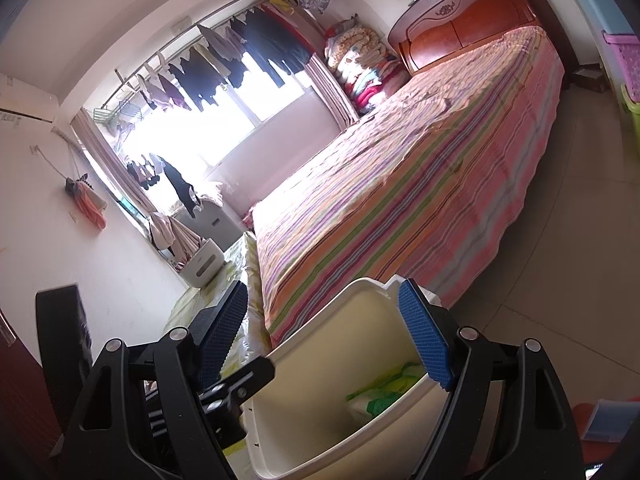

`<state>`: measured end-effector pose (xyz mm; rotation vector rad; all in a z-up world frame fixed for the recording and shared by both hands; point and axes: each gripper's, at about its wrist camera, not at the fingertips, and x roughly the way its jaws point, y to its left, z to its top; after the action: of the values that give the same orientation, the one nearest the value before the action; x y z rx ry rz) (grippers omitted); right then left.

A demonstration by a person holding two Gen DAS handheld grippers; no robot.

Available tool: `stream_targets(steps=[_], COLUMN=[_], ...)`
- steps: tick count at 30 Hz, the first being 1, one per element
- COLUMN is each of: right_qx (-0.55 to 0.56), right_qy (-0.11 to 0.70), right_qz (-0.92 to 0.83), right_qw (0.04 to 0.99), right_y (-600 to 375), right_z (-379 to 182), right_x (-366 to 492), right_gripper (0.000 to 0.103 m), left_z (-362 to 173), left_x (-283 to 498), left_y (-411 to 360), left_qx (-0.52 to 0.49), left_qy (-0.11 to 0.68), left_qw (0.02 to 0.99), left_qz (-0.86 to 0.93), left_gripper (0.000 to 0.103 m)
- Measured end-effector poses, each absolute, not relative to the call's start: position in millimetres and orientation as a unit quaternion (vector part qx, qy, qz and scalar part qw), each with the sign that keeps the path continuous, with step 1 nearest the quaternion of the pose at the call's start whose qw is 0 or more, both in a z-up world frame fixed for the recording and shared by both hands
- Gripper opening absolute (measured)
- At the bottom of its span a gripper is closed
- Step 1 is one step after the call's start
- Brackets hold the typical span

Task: Collect trash
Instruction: 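Lower the blue-labelled bottle into the cream bin and open left tool, then move both tools back toward the remaining items on the table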

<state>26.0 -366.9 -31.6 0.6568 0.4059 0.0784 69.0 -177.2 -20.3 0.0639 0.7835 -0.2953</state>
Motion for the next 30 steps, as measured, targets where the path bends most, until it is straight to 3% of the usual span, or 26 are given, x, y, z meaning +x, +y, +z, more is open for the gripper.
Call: stream_targets(steps=[20, 30], right_qx=[0.262, 0.203], right_qy=[0.225, 0.245], right_qz=[0.119, 0.153], right_qw=[0.931, 0.936], right_y=[-302, -262], right_z=[-22, -21], right_x=[28, 30], right_gripper=[0.077, 0.082], left_z=[-22, -20], left_x=[23, 7], left_y=[-80, -27], left_qx=[-0.014, -0.057], left_qy=[0.399, 0.389], left_qw=[0.913, 0.917], left_qz=[-0.086, -0.061], left_gripper=[0.079, 0.079])
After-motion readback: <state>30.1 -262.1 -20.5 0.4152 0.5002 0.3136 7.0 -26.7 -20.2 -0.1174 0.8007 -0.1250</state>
